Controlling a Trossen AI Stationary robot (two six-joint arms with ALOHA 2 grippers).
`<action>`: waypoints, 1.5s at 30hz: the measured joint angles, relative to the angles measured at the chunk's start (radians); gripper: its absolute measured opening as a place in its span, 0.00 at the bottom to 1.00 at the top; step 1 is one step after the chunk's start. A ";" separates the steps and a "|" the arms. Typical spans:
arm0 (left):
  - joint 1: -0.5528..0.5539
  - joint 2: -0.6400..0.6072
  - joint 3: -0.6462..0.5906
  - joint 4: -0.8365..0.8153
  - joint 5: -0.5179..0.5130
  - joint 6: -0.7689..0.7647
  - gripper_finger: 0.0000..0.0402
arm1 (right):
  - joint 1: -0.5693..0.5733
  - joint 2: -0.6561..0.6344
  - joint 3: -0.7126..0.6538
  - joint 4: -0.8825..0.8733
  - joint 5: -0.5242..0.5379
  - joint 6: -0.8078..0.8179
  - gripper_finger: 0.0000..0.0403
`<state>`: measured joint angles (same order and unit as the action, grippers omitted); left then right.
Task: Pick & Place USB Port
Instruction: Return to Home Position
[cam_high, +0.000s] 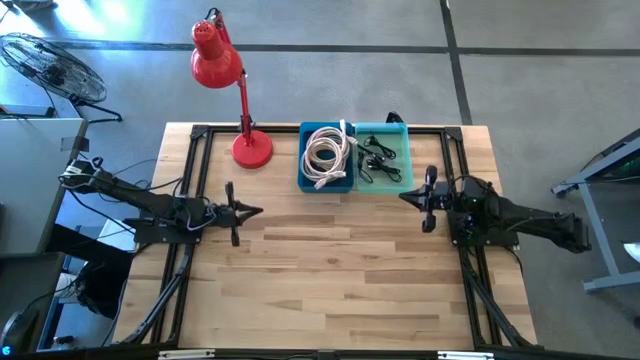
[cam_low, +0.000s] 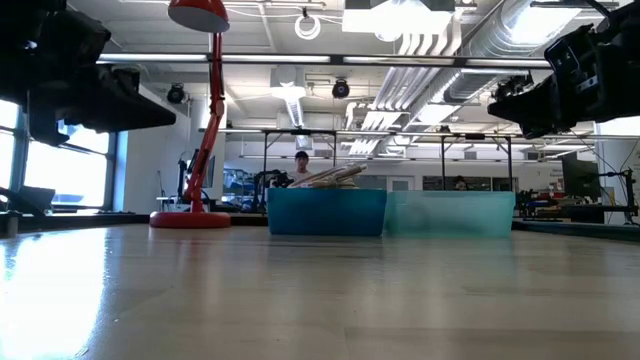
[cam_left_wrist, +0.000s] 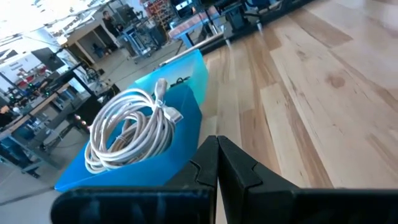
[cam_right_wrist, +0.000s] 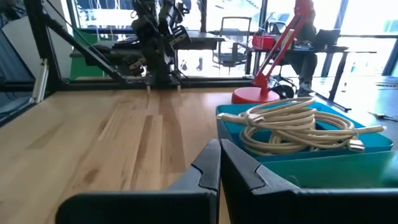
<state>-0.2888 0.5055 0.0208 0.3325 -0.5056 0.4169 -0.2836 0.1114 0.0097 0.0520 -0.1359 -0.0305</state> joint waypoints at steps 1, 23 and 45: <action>0.000 0.000 0.000 -0.008 0.000 -0.002 0.00 | 0.005 0.001 0.000 -0.001 0.000 0.002 0.00; 0.000 -0.001 -0.002 -0.011 -0.010 0.031 0.00 | 0.165 0.007 0.014 -0.015 0.033 -0.001 0.00; 0.000 -0.001 -0.003 0.003 0.001 0.023 0.00 | 0.273 0.006 0.059 -0.013 0.079 -0.064 0.00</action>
<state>-0.2886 0.5049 0.0181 0.3356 -0.5047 0.4397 -0.0104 0.1173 0.0689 0.0387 -0.0568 -0.0944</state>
